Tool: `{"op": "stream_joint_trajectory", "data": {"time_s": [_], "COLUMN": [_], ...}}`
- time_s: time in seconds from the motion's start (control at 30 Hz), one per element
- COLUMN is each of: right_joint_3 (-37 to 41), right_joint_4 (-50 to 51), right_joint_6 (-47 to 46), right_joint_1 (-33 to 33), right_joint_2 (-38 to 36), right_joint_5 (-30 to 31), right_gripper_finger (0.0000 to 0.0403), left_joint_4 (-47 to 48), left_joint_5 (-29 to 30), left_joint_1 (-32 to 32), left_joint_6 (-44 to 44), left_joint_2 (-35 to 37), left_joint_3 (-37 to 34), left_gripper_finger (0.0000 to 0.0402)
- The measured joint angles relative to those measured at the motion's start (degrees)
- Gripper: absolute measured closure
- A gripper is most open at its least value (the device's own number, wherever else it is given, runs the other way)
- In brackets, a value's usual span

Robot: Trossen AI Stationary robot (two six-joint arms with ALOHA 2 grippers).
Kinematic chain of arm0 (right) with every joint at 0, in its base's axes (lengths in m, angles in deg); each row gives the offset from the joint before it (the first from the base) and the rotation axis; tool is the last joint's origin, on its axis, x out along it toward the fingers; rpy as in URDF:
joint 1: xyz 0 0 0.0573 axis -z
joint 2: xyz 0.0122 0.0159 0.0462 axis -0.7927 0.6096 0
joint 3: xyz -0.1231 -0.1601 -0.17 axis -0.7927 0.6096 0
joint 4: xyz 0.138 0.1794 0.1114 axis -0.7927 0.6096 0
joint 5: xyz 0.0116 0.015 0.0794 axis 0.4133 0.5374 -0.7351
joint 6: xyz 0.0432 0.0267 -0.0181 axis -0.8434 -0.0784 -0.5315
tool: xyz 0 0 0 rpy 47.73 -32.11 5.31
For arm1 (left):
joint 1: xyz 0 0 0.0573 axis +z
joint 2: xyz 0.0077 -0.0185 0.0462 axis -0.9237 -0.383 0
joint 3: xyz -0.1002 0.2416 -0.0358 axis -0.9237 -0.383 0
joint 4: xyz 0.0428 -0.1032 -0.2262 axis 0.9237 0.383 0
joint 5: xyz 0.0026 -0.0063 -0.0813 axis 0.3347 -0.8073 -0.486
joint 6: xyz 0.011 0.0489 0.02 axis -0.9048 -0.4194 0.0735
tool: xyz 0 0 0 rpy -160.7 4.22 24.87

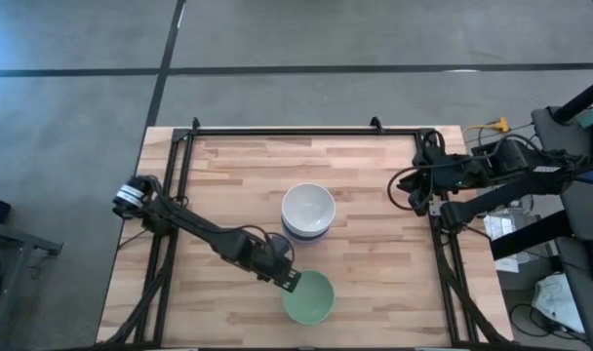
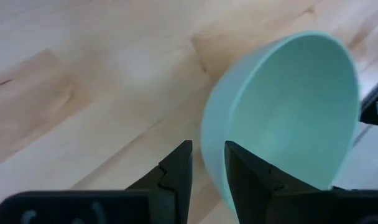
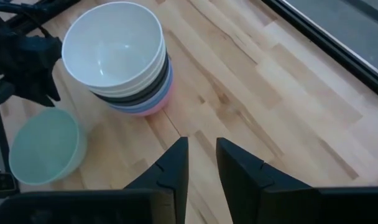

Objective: Nest bowls inside each other
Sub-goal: Stack the green bowl into the white bowl

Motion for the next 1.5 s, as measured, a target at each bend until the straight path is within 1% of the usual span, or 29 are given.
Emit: {"op": "stream_joint_trajectory", "data": {"time_s": [0.13, 0.33, 0.5, 0.67, 0.83, 0.9, 1.23, 1.33, 1.43, 1.5], "right_joint_3": [-0.02, -0.05, -0.04, 0.00, 0.00, 0.00, 0.00, 0.00, 0.00, 0.00], "right_joint_4": [-0.04, 0.03, 0.11, 0.15, 0.15, 0.15, 0.11, 0.11, 0.09, 0.08], "right_joint_6": [0.04, 0.08, 0.09, 0.22, 0.24, 0.24, 0.07, -0.28, -0.42, -0.42], "right_joint_1": [0.00, 0.00, 0.00, 0.00, 0.00, 0.00, 0.00, 0.00, -0.01, -0.29], "right_joint_2": [-0.06, -0.49, -0.92, -1.16, -1.09, -1.09, -1.09, -1.09, -1.09, -1.07], "right_joint_5": [0.00, 0.00, -0.01, -0.02, 0.00, -0.02, -0.10, -1.21, -1.55, -1.53], "right_gripper_finger": [0.0327, 0.0330, 0.0329, 0.0334, 0.0334, 0.0335, 0.0335, 0.0335, 0.0335, 0.0335], "left_joint_4": [-0.05, -4.52, -5.67, -5.87, -6.25, -8.20, -10.46, -10.59, -10.82, -10.61], "left_joint_5": [-0.64, -4.76, -4.74, -3.99, -3.59, -3.53, -4.14, -4.44, -5.34, -5.35], "left_joint_1": [0.01, -0.06, -0.07, -0.08, -0.21, -0.26, -0.44, -0.55, -0.60, -0.65], "left_joint_6": [-0.03, -0.50, -0.46, -0.31, -0.33, -0.31, -0.11, -0.13, -0.39, -0.55], "left_joint_2": [-1.08, -4.68, -4.95, -2.83, -2.57, -2.57, -6.02, -6.81, -7.23, -7.23], "left_joint_3": [-0.03, 0.04, 0.06, 0.14, 0.93, 0.82, 0.43, 0.45, 0.69, 0.67], "left_gripper_finger": [0.0323, 0.0323, 0.0323, 0.0323, 0.0323, 0.0323, 0.0323, 0.0323, 0.0341, 0.0371]}}
